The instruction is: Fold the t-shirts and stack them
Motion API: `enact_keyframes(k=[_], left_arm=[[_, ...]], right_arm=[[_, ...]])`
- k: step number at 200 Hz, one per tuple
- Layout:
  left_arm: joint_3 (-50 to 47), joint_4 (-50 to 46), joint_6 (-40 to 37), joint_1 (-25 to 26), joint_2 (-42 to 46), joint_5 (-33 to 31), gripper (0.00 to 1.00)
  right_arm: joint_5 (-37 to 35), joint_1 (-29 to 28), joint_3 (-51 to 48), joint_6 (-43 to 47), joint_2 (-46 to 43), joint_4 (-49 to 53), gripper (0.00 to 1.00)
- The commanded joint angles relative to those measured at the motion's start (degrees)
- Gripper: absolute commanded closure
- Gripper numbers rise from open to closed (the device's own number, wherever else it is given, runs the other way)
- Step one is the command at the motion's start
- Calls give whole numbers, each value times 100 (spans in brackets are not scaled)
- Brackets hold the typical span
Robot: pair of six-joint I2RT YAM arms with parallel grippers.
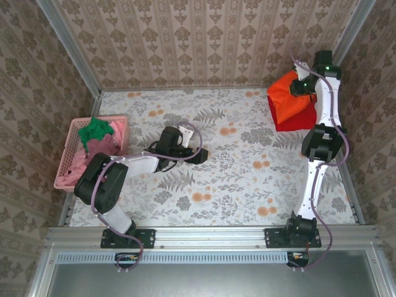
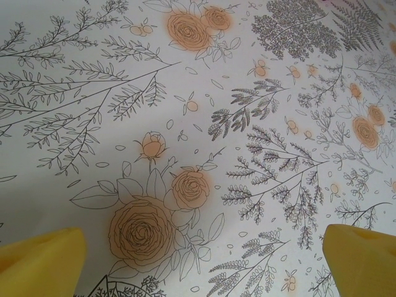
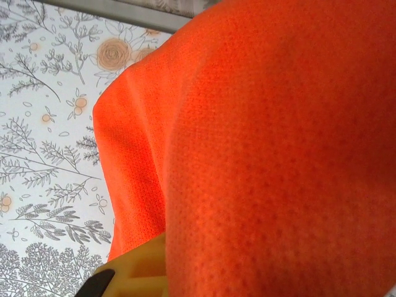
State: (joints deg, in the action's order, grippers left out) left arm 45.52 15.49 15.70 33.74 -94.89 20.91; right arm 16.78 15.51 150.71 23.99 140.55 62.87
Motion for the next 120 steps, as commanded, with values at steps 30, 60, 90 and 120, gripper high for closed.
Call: enact_keyframes(k=[30,60,90,120], left_arm=[[14,104,-109,34,-148,6,0],[21,86,-117,37,-136,4,0],[2,53,-111,34,-118,-16,0],[25,34,-92,28,-153,5,0]], right_arm=[[195,99,135,-68,-350,-44,100],[221,127,123,-66,-186,32,100],[173,170,108,-135,-42,17,100],[93,223,48,-210,65,-22,100]])
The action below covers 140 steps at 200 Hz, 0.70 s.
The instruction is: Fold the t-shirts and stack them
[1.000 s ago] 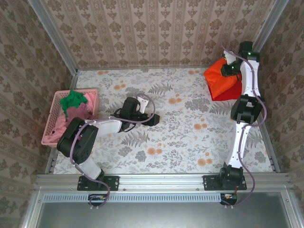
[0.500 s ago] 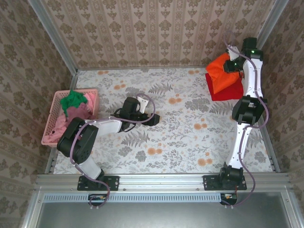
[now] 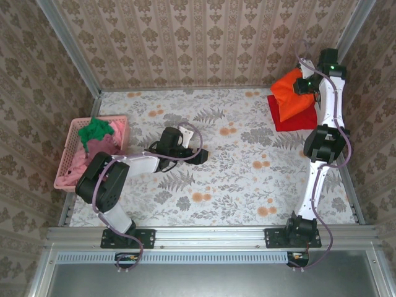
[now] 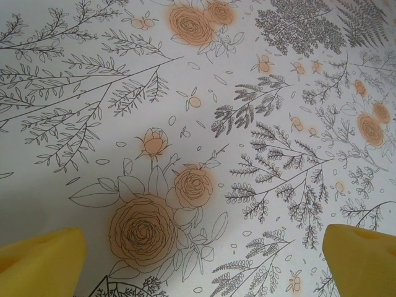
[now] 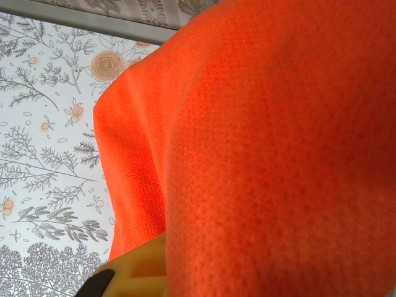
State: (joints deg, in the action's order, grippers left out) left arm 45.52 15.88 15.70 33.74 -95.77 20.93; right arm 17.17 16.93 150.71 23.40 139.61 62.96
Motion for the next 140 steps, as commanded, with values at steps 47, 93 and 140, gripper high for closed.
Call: enact_keyframes(k=[47,93,140], left_arm=[[69,-32,-94,28,-110,32,0],[77,-23,-69,28,-121,39,0],[75,-3,-57,28,-144,36,0]], right_arm=[[16,150,-112,-216,310,-90,100],[-116,171,-338,-277,405,-283,100],[-159,240,-385,-387,522,-336,100]])
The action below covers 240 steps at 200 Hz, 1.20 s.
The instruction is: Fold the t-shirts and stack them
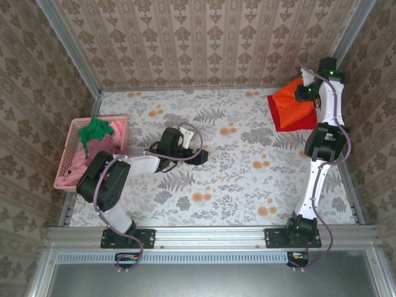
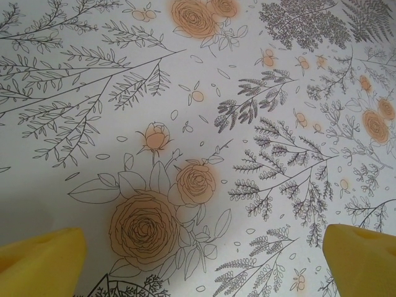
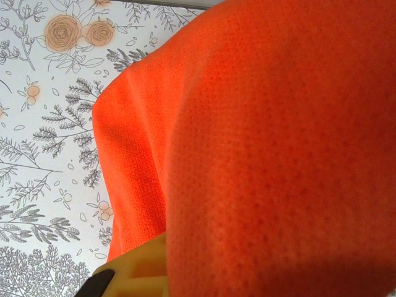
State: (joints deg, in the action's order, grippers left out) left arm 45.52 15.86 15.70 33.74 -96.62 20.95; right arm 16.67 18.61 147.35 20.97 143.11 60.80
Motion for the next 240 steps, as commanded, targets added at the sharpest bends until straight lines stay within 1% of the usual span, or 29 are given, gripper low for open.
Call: enact_keyframes(k=[1,21,36,46,52,53,59,63,71,80,93,111,141,184,214,222,233,240], left_arm=[[73,-2,-58,28,-63,33,0],[86,-2,-57,28,-85,47,0],[95,0,-54,28,-103,59,0],[95,8,-44,27,-112,67,0],[98,12,-41,28,-120,75,0],[98,8,-41,28,-120,75,0],[101,14,-36,28,-116,84,0],[106,16,-39,28,-120,81,0],[114,18,-33,28,-120,91,0],[102,26,-25,28,-107,89,0],[84,34,-26,28,-95,78,0],[72,38,-23,28,-95,76,0],[33,106,-5,28,-115,82,0],[20,159,11,28,-160,128,0],[18,215,29,28,-190,137,0],[35,216,35,28,-199,154,0],[29,218,38,28,-192,166,0],[12,217,39,28,-182,164,0]], right_arm=[[-110,68,-57,-150,177,-120,100],[-236,111,-81,-234,235,-248,100],[-284,135,-84,-357,290,-412,90],[-378,149,-94,-463,337,-556,75],[-464,143,-84,-529,362,-634,60],[-472,143,-84,-535,369,-641,59],[-538,148,-87,-567,369,-709,42],[-564,145,-89,-586,374,-757,34],[-612,143,-88,-613,363,-823,23],[-665,151,-92,-655,320,-882,17],[-781,148,-115,-703,217,-943,14],[-1020,142,-255,-740,-20,-1038,11],[-1628,65,-827,-638,-581,-1255,9],[-2159,-235,-1758,-266,-1249,-1668,8],[-2279,-649,-2097,-103,-1359,-1773,7],[-2355,-759,-2171,-53,-1350,-1815,2],[-2455,-866,-2242,-55,-1313,-1890,1],[-2398,-913,-2257,-81,-1275,-1897,1]])
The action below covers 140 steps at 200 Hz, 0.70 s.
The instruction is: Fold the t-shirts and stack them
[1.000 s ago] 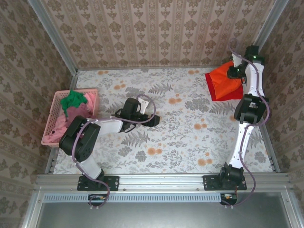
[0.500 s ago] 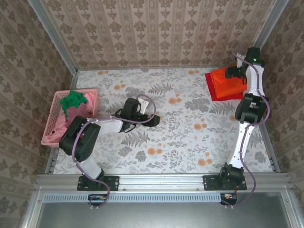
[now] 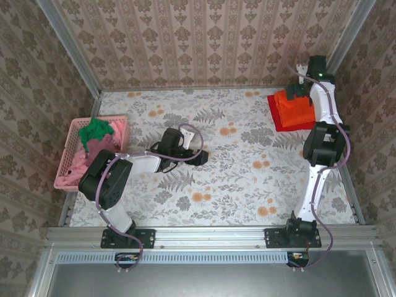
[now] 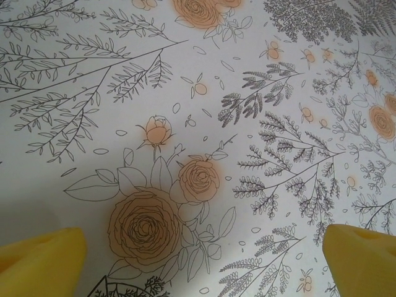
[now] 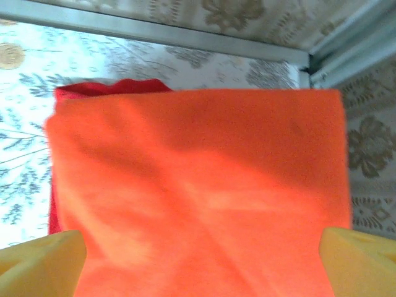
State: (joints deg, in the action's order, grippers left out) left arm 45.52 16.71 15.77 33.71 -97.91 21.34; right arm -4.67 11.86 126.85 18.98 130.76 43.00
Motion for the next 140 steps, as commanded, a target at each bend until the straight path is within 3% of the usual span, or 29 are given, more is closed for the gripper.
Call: enact_keyframes(k=[1,44,78,111,140], left_arm=[[11,136,32,30,-53,124,0],[-32,144,18,30,-44,89,0],[-50,156,23,21,-45,91,0],[-96,150,27,-5,-22,72,0],[-87,200,66,-14,-52,89,0]], right_arm=[[-250,-242,-201,112,-32,-117,1],[76,-496,-44,54,463,215,22],[-228,-558,143,152,902,359,32],[-471,-535,297,178,1129,437,52],[-592,-535,323,319,1259,437,51]])
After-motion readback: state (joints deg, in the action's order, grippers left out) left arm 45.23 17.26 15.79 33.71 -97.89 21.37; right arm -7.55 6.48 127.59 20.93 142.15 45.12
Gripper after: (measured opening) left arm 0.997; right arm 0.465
